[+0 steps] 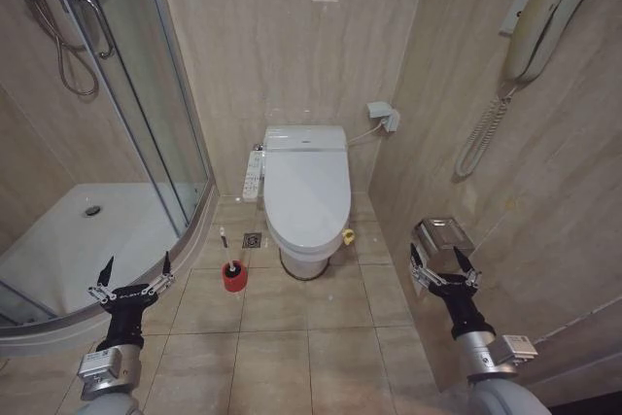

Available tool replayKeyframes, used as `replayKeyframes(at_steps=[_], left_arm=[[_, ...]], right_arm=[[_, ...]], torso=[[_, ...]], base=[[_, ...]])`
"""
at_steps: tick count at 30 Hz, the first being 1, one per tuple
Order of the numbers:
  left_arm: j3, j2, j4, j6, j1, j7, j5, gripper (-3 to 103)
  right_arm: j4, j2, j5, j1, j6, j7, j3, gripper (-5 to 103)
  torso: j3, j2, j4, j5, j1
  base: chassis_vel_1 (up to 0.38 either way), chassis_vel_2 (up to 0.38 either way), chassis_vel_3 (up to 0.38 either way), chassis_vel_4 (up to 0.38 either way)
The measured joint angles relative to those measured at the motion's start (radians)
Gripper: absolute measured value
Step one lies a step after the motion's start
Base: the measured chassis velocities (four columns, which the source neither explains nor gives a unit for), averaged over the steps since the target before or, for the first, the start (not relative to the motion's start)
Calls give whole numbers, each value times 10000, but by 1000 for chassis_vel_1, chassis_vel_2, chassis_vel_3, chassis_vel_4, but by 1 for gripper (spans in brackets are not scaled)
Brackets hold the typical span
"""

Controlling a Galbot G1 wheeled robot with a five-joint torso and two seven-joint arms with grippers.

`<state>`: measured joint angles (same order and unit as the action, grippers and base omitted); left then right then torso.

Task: Open the toilet lid, clean the toilet bowl with a toilet brush, close the toilet lid, and flush.

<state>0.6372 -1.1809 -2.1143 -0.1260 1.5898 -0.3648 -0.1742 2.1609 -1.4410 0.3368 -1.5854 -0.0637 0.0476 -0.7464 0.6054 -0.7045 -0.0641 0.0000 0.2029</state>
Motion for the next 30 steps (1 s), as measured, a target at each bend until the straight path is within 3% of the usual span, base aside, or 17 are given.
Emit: replayKeyframes(at_steps=[30], left_arm=[[0, 0, 0, 0, 1, 0, 0, 100]], right_arm=[[-350, 26, 196, 6, -305, -97, -326, 100]], torso=[[-1, -1, 0, 0, -3]], base=[[-30, 31, 29, -30]])
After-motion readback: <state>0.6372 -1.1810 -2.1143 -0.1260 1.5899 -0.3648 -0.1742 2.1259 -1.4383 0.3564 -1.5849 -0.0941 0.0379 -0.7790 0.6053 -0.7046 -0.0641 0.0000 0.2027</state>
